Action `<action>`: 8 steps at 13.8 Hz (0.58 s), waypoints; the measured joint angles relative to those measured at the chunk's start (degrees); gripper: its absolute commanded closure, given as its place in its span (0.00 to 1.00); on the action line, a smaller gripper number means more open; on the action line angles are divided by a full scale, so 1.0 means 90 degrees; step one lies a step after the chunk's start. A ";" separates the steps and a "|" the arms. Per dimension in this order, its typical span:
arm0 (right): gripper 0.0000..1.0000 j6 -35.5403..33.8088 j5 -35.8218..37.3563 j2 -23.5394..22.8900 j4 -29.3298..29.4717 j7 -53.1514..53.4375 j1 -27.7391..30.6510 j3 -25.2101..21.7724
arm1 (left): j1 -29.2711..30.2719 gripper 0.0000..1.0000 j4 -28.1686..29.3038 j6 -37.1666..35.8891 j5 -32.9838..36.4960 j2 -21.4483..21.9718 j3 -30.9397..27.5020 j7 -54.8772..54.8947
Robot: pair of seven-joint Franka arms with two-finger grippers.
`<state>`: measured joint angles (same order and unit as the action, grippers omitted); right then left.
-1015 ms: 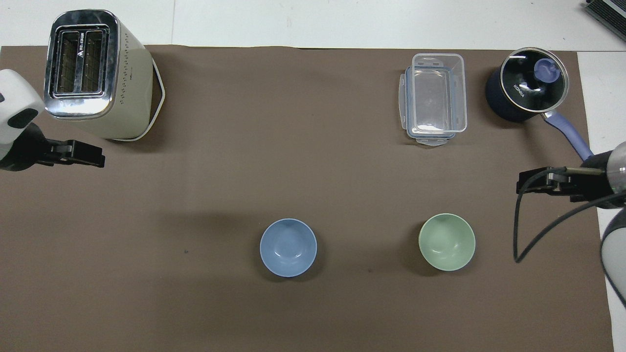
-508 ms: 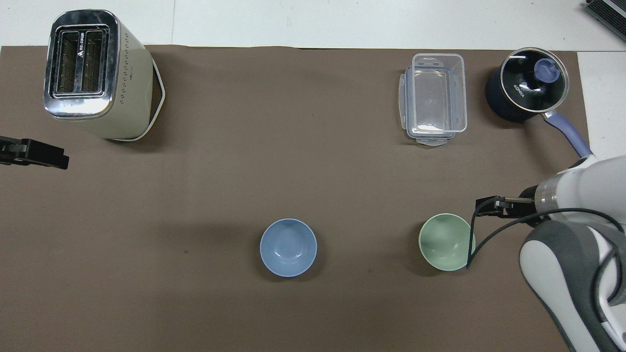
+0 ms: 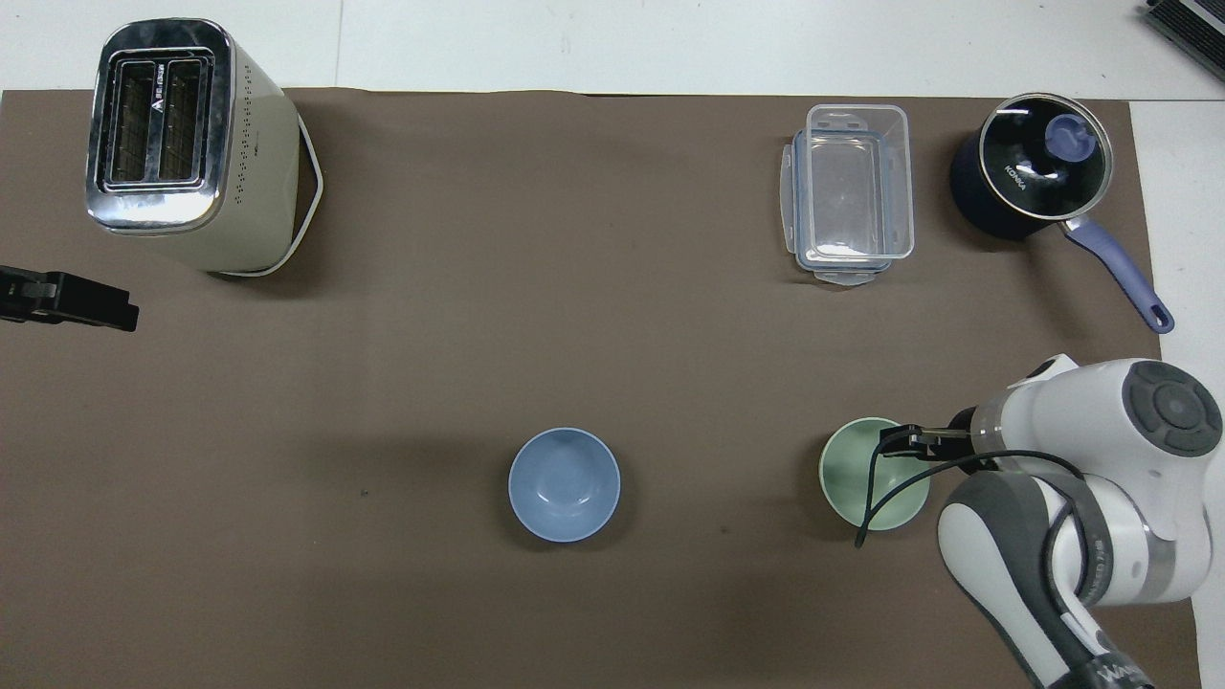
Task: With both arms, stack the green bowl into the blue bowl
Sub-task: 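Reach the right gripper to the green bowl rim and grasp it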
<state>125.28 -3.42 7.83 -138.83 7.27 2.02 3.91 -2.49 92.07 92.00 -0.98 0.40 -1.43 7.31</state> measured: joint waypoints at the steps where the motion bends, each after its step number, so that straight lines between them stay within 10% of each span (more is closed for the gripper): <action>1: 0.09 0.0046 0.0000 -0.0067 -0.0038 -0.0004 0.0000 0.0000 | 0.0000 0.00 0.0000 0.0000 0.0000 0.0000 0.0000 0.0000; 5: 0.24 0.0267 0.0000 -0.0202 -0.0260 -0.0041 0.0000 0.0000 | 0.0000 0.00 0.0000 0.0000 0.0000 0.0000 0.0000 0.0000; 8: 0.71 0.0339 0.0000 -0.0205 -0.0336 -0.0164 0.0000 0.0000 | 0.0000 0.00 0.0000 0.0000 0.0000 0.0000 0.0000 0.0000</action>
<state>128.33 -3.42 5.99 -141.85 5.80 2.02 3.91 -2.49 92.07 92.00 -0.98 0.40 -1.43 7.31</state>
